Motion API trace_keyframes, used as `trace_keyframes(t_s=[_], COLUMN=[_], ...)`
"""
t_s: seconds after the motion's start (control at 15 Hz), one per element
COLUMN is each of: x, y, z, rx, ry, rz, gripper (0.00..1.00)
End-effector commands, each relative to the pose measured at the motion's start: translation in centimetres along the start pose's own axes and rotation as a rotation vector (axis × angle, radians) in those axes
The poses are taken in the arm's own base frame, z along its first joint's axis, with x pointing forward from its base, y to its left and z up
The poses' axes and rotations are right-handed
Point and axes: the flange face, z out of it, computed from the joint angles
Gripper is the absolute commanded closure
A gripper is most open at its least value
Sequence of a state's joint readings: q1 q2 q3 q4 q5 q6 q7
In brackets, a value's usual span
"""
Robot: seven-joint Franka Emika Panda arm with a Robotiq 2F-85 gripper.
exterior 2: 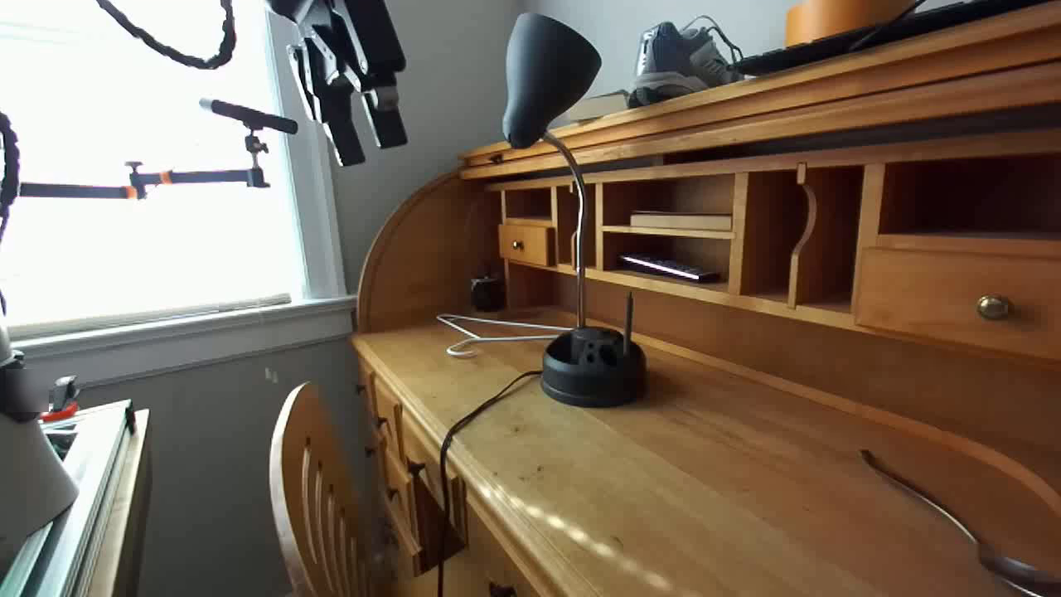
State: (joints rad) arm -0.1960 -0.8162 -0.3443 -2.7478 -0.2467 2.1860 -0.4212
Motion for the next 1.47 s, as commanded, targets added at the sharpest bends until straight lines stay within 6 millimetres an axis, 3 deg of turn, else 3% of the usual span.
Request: trace_keyframes(t_s=[0.0,0.53,0.93,1.4], x=[0.0,0.5,3.6,7.3], y=[0.0,0.0,-0.4,-2.6], z=[-0.1,0.5,6.1,13.2], rx=[0.001,-0.014,0.015,0.019], ry=[-0.001,-0.002,0.029,0.133], rz=[0.0,0.005,0.018,0.104], gripper=[0.0,0.0,0.0,0.0])
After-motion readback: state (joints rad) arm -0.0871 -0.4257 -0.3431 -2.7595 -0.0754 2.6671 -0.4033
